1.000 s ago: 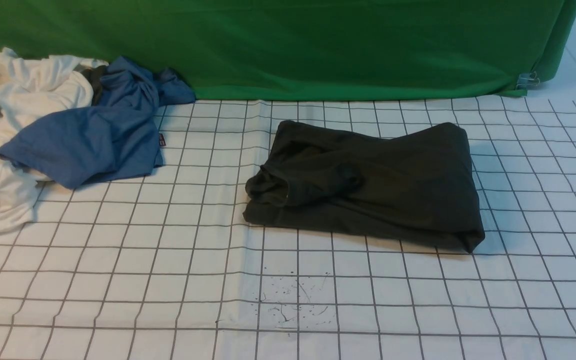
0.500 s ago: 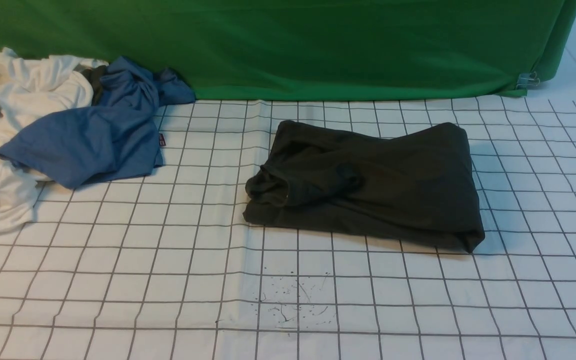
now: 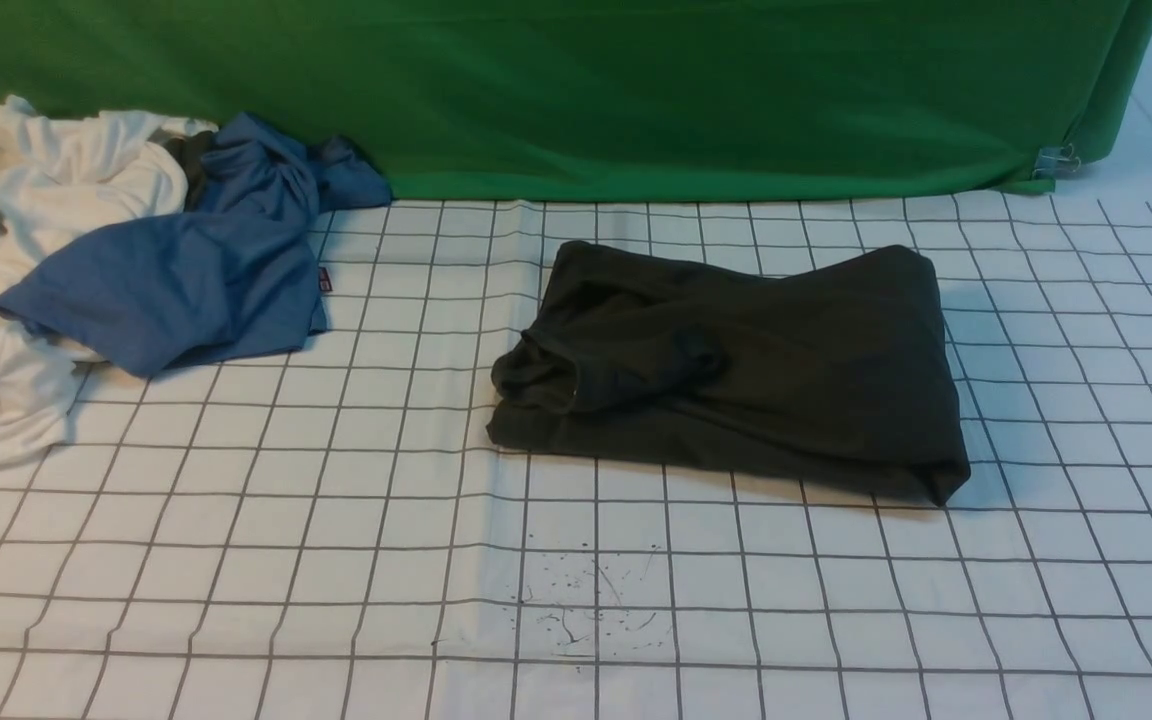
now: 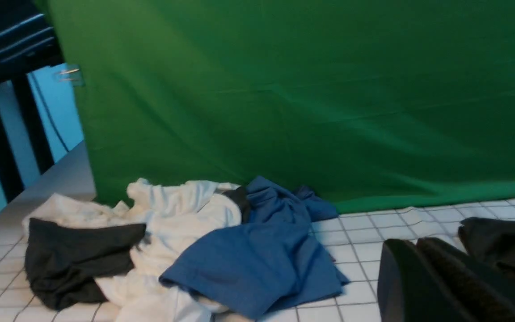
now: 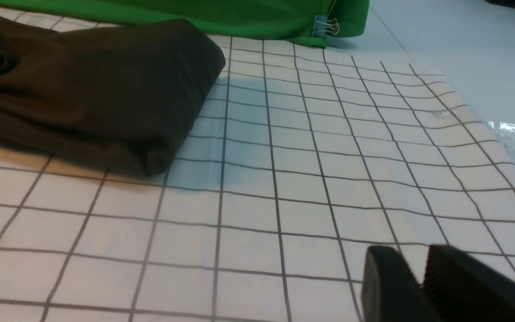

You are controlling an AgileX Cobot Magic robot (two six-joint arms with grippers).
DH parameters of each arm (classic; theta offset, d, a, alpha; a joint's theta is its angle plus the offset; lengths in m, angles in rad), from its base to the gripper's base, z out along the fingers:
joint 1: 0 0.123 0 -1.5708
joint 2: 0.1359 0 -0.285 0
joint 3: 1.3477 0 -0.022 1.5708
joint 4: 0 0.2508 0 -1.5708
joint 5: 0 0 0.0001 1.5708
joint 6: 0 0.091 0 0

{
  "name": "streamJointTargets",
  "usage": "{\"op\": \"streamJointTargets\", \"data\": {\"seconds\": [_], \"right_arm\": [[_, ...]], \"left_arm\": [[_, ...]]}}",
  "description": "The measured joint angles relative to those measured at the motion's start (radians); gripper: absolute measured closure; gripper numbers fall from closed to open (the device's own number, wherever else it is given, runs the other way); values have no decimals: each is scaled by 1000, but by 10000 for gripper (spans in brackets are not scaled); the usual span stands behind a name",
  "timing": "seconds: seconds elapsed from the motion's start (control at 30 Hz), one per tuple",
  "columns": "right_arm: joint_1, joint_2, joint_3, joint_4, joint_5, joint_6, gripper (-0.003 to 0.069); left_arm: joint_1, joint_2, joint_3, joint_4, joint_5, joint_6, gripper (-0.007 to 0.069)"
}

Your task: Fold a long-sleeved shirt over a white checkered tablecloth.

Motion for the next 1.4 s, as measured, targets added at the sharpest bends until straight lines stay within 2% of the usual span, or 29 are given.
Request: {"op": "streamJointTargets", "data": {"seconds": [0.3, 0.57, 1.4], "right_arm": [[0, 0, 0, 0, 0, 0, 460], [0, 0, 0, 0, -1, 0, 439], [0, 0, 0, 0, -1, 0, 419]], "left_arm": [[61, -152, 206, -28, 23, 7, 654], [61, -167, 211, -40, 179, 10, 654], [61, -168, 211, -7, 181, 11, 655]]}}
